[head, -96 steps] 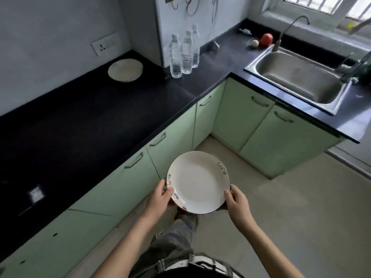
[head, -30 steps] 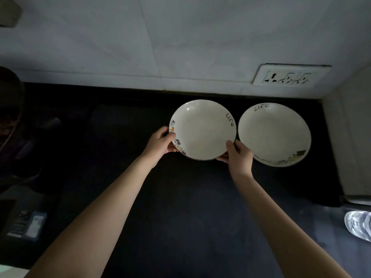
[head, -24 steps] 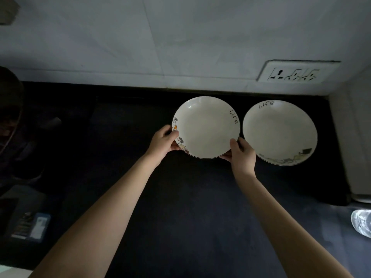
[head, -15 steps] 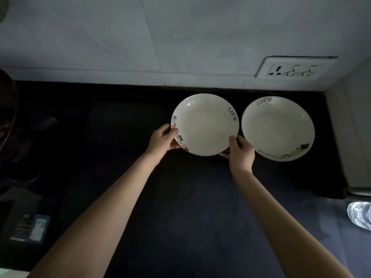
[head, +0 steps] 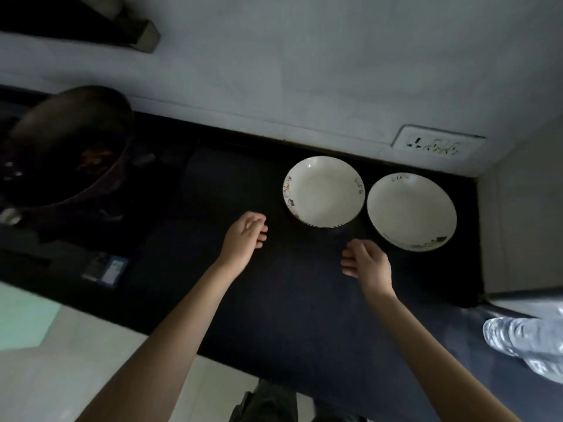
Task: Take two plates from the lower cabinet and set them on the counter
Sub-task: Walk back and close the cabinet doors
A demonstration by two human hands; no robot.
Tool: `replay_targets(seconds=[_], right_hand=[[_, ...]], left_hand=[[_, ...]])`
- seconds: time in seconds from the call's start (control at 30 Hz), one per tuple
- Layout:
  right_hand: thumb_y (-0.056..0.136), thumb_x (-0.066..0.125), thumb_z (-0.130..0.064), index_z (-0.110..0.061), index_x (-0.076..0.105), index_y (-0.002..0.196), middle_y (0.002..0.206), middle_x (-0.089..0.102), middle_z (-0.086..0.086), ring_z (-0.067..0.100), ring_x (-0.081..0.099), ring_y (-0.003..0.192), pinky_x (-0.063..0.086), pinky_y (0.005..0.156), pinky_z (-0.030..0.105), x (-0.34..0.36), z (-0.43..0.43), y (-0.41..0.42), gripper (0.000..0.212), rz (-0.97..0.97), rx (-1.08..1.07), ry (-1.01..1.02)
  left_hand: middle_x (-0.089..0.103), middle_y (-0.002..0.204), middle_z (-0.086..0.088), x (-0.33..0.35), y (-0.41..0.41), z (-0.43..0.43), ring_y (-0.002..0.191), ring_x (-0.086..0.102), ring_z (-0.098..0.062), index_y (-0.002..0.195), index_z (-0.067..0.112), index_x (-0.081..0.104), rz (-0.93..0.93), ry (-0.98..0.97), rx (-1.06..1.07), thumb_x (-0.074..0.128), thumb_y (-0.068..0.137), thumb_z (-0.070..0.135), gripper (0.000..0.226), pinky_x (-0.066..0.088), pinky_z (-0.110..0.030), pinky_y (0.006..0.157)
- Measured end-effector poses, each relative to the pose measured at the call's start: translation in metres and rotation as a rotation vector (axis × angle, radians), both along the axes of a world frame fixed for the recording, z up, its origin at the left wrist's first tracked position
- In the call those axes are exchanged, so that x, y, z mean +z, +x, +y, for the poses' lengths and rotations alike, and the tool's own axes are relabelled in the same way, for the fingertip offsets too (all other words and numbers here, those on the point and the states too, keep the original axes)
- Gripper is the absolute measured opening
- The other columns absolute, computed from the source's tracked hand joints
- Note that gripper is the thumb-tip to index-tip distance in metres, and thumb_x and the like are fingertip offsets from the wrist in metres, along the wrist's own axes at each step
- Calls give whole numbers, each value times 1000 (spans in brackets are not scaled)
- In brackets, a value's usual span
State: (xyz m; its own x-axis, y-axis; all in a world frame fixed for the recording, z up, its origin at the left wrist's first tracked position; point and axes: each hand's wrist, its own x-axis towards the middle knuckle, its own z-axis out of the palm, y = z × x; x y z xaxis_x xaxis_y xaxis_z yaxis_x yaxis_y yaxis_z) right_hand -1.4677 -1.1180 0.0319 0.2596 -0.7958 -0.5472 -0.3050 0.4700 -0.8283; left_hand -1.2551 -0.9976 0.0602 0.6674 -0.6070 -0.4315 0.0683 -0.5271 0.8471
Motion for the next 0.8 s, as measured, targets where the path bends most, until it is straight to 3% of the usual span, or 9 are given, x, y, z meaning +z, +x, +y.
replay_targets(seconds=[0.23,0.4,0.53,0.67,0.8], right_hand=[[99,47,-12,-8,69,91,84,67,14,26,66,74,55,71,41,19,86,-62,24,-57,469,54],[101,46,-10,-3,69,93,81,69,14,24,66,68,56,61,31,-5,149,-81,26,-8,798,187],[100,48,-12,-1,67,94,85,68,18,27,65,69,54,66,36,-20,204,-68,23,75,1073,186],[100,47,-15,-3,67,95,86,69,15,26,65,72,53,63,29,-21,269,-43,24,95,1335,125],[100,48,-14,-5,67,89,82,68,14,24,65,65,54,59,29,-24,336,-7,24,82,1469,114]], left_hand=[[66,84,-2,3,-119,156,79,63,-19,90,22,63,110,0,332,46,98,15,20,50,-24,67],[67,84,-7,-27,-212,280,70,61,-19,92,12,65,210,39,691,45,98,10,21,47,-24,62],[67,85,-13,-35,-276,368,72,62,-25,90,10,65,246,50,1030,49,97,9,18,48,-31,64],[68,85,-13,-32,-333,434,75,63,-27,92,8,65,262,44,1299,50,95,9,16,48,-33,66],[66,85,-16,-39,-379,481,74,61,-29,91,5,65,328,20,1547,48,96,8,17,47,-33,66]])
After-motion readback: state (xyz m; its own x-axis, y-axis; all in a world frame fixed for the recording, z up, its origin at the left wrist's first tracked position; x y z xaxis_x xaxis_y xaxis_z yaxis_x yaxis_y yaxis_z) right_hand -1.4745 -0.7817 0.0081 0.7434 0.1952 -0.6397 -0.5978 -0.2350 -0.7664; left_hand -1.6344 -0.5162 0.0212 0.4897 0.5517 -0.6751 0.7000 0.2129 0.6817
